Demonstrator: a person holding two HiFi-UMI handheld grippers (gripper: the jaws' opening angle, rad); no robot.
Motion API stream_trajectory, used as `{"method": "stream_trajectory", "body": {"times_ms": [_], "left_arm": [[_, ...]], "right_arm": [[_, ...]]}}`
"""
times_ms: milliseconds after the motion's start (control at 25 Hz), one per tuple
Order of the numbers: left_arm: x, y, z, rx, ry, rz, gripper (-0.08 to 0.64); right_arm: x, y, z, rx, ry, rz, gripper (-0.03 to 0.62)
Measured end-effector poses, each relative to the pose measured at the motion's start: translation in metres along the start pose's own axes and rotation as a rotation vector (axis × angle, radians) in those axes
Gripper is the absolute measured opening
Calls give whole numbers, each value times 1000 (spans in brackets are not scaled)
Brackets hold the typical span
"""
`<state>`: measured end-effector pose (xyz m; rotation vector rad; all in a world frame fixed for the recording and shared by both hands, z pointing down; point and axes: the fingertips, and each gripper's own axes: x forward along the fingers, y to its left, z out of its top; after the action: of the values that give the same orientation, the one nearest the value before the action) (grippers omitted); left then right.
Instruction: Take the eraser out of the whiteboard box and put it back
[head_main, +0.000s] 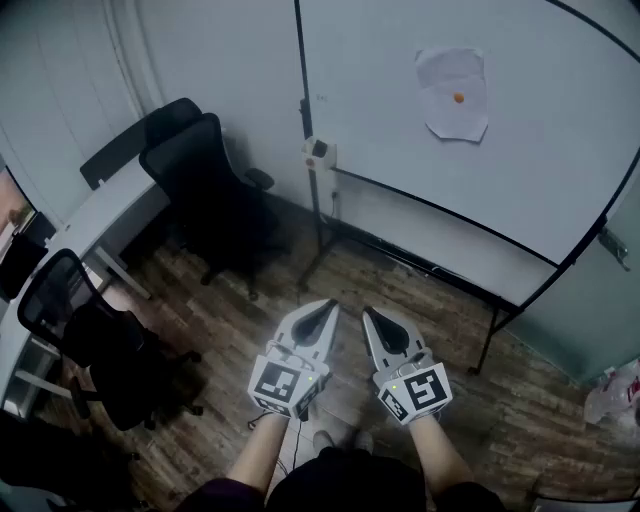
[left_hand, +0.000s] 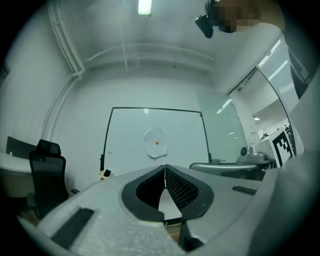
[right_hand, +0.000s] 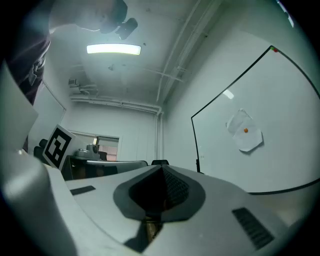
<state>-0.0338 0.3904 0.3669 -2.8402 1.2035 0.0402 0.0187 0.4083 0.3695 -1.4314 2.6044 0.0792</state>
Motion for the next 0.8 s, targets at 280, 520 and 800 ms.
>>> {"method": "stream_trajectory", "body": {"times_ms": [280, 520, 800], "left_arm": [[5, -16, -7, -3, -6, -14, 5], [7, -23, -10, -5, 4, -24, 5], [9, -28, -15, -5, 13, -18, 5]], "right_arm": [[-8, -7, -1, -5, 0, 1, 2], [-15, -4, -2, 33, -10, 33, 3], [-22, -11, -7, 41, -1, 24, 3]]}}
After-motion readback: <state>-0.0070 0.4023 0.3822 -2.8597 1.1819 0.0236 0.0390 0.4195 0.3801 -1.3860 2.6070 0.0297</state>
